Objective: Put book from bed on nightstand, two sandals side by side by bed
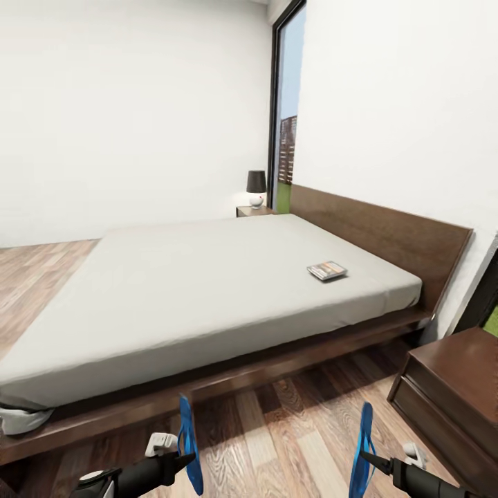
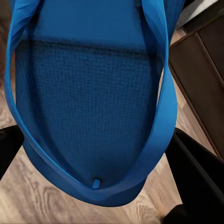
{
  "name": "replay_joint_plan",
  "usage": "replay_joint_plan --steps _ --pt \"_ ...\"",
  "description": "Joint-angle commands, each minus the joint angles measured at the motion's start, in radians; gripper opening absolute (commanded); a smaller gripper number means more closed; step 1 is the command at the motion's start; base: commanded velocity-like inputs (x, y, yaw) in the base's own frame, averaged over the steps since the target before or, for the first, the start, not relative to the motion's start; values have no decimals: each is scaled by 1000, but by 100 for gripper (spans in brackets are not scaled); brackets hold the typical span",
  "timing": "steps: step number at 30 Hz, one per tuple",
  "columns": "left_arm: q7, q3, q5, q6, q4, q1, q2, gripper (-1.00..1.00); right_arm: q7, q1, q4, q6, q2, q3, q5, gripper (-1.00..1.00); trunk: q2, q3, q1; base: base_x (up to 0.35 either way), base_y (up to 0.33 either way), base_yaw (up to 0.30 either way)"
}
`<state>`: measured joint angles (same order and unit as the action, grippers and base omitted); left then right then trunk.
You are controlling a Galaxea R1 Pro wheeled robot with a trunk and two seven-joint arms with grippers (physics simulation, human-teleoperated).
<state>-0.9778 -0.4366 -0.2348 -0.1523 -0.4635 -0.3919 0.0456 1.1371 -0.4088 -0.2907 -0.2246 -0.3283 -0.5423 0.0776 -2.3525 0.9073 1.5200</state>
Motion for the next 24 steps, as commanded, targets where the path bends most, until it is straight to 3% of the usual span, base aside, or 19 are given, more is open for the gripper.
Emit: replay_joint_plan --steps 1,8,24 --pt "-7 -8 -6 -10 -1 -1 -1 -100 4 -1 -1 -9 0 -8 8 -100 0 1 0 -113 -56 0" --pt "-7 -10 -6 -10 -1 -1 -1 -100 3 -1 -1 -9 0 -9 7 -100 0 1 0 -23 -11 46" --pt "-7 -10 -6 -10 -1 -1 -1 -100 3 -1 -1 -9 1 -9 8 -100 0 1 0 0 0 280"
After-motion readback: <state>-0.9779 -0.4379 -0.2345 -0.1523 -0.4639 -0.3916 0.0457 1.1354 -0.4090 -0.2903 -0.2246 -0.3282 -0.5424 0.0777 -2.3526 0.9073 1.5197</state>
